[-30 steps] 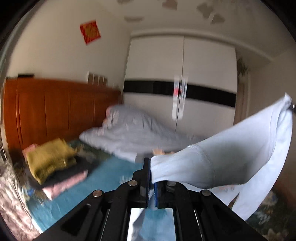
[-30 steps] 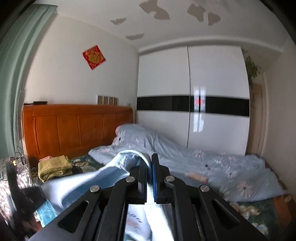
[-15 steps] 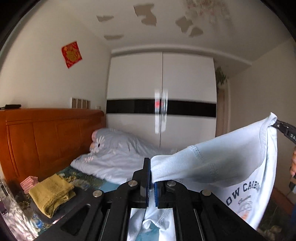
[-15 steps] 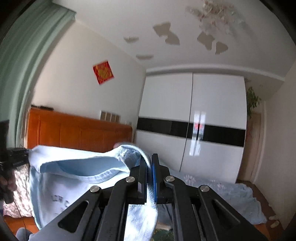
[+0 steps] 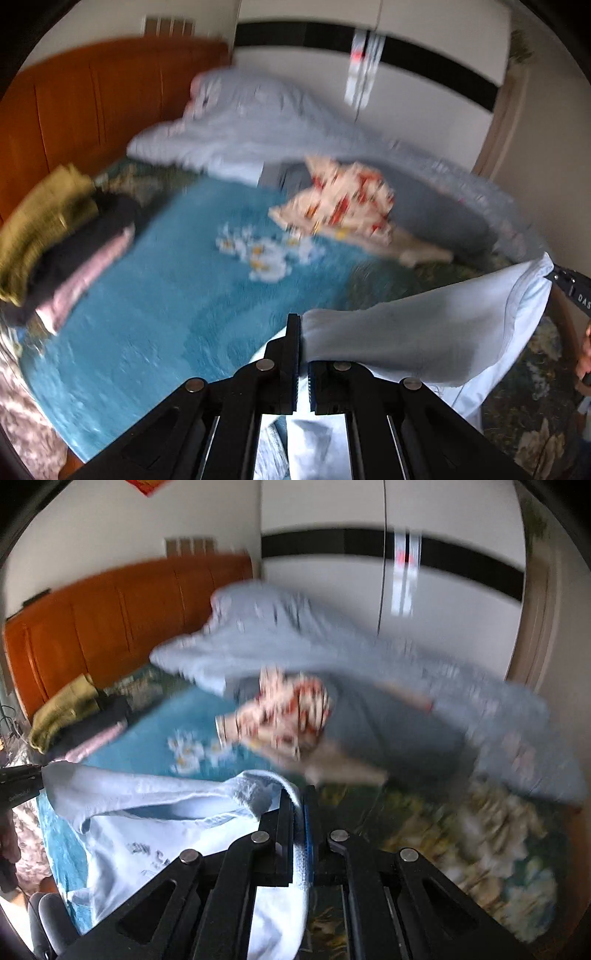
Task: Fold clothes
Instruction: 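Lift the light blue shirt high with both grippers and shake it out, then lay the shirt flat on the blanket and open both grippers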
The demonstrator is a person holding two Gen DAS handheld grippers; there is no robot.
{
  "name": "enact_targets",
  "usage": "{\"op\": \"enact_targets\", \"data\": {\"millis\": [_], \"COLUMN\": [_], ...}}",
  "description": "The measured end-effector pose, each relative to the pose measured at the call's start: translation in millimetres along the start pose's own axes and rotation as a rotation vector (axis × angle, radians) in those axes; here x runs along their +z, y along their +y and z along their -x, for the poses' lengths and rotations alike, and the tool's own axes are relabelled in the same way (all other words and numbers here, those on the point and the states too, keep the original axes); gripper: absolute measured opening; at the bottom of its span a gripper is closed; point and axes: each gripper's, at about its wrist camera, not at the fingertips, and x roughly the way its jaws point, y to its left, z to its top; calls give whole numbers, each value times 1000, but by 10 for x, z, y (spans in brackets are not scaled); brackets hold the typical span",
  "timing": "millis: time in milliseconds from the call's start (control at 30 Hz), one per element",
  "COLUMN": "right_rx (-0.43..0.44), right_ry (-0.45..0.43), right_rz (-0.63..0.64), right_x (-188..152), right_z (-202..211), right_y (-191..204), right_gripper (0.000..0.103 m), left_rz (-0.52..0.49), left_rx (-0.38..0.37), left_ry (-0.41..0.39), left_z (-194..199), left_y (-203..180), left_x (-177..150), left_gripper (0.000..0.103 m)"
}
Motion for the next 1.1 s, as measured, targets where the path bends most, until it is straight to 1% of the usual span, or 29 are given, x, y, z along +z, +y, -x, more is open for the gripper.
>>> {"op": "enact_targets", "data": {"millis": [133,267,433,500,633,767,867,1000,1100], "right_rx": [21,36,31,30,35,32,29,20,7], "right_ry": [79,136,208,236,299,341,366,354,351], "right_rz": [-55,-113,-157,-180,-240,-273,-297,-317,-320], "right_x": [-118,-122,-166,-199,-332,-471,-568,-613,-620], "right_z": [-522,-962,-1444,-1618,-1970,-2203,-2354,-2397,-2358], "right_y": [-194,-406,-543,-591,-693,-719,-734,-736,-735], "right_gripper": [4,4,4,4,4,4,4,5,5], "left_rz": [31,31,57,51,50,43,53,64,59], "left_rx": [0,8,29,47,81,101,96,100,101], "left_ry": [70,97,153,184,254,301,327,330,329], "left_z": [-514,-824,-1250,-1452,-1822,-2081,-2206,-2270,-2261], "left_y": [38,-7,-55,-73,-43,-8,25,31,22], "left_x": [90,242,383,393,310,202,147,100,94], "left_gripper": [4,4,4,4,4,4,4,7,7]}}
